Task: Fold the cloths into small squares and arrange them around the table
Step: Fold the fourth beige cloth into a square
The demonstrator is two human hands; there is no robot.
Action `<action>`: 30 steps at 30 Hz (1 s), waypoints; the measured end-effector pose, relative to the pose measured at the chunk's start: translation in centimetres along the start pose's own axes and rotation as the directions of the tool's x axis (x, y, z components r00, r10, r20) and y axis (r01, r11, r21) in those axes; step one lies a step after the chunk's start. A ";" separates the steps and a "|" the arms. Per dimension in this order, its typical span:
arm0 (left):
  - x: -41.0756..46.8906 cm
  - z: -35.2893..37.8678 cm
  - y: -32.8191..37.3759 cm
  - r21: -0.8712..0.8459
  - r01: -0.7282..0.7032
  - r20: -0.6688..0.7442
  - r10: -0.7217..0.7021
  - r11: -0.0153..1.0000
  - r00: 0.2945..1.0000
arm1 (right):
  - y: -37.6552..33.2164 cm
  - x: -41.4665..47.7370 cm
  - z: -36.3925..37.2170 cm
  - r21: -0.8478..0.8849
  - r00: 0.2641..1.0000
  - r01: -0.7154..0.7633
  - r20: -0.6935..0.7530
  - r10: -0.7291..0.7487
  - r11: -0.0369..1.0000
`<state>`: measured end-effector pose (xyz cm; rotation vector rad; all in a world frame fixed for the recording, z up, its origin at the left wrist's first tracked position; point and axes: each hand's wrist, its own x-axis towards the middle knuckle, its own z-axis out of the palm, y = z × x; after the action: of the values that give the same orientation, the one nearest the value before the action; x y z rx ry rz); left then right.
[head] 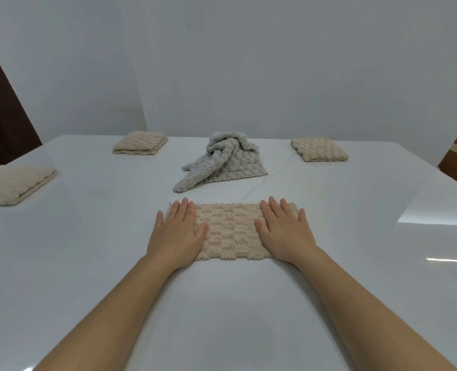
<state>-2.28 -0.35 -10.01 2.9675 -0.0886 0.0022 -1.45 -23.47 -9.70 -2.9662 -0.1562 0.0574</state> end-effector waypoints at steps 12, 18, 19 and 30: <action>0.0 0.2 -0.1 -0.045 0.004 -0.008 -0.005 0.999 1.000 | -0.1 0.1 -0.2 0.020 1.000 -0.008 0.018 0.008 1.000; -0.1 0.1 0.0 -0.045 0.001 -0.015 -0.002 0.999 1.000 | -0.2 -0.1 -0.3 0.011 1.000 -0.009 0.020 0.009 1.000; -0.2 0.1 0.0 -0.035 0.006 -0.023 -0.007 0.999 1.000 | -0.3 -0.3 -0.4 0.002 1.000 -0.010 0.000 0.010 1.000; -1.0 0.4 2.7 0.022 -0.208 -0.006 0.208 0.978 0.978 | -3.5 -1.0 0.3 -0.015 0.978 0.208 0.036 -0.207 0.978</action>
<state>-3.43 -2.99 -9.96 2.9637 -0.3995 0.0427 -2.84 -20.06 -9.36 -2.9501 -0.4718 0.0800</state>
